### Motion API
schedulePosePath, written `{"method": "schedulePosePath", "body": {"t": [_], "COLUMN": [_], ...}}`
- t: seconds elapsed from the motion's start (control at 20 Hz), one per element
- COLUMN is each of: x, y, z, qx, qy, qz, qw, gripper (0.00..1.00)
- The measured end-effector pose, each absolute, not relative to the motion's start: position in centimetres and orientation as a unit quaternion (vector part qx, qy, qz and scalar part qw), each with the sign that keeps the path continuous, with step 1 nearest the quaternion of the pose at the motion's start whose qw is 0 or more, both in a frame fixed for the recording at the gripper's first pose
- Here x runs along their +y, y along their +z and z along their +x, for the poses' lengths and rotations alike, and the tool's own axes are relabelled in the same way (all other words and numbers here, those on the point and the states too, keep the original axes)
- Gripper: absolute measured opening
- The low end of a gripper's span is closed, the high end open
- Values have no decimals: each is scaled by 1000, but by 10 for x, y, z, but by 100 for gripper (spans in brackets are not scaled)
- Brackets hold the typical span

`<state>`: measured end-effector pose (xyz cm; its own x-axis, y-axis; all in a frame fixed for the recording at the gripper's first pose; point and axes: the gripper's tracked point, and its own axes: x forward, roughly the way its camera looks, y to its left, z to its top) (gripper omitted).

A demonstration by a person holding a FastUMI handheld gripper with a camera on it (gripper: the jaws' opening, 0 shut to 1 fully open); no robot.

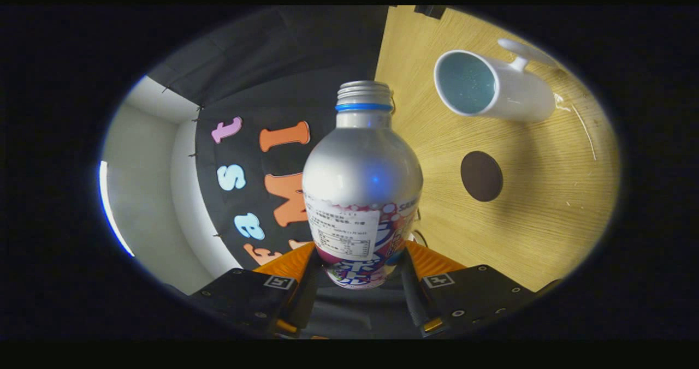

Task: Take the bottle from table, then pour the juice into the cup, finally place the bottle on the coaster

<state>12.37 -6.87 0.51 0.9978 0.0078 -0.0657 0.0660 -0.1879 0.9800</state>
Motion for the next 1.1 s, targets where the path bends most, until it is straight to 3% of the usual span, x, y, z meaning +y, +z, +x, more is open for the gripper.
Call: {"method": "schedulePosePath", "body": {"t": [1.1], "x": [-77], "y": [10], "z": [135], "qx": [29], "qy": [-46], "qz": [820], "qw": [570], "gripper": [72]}}
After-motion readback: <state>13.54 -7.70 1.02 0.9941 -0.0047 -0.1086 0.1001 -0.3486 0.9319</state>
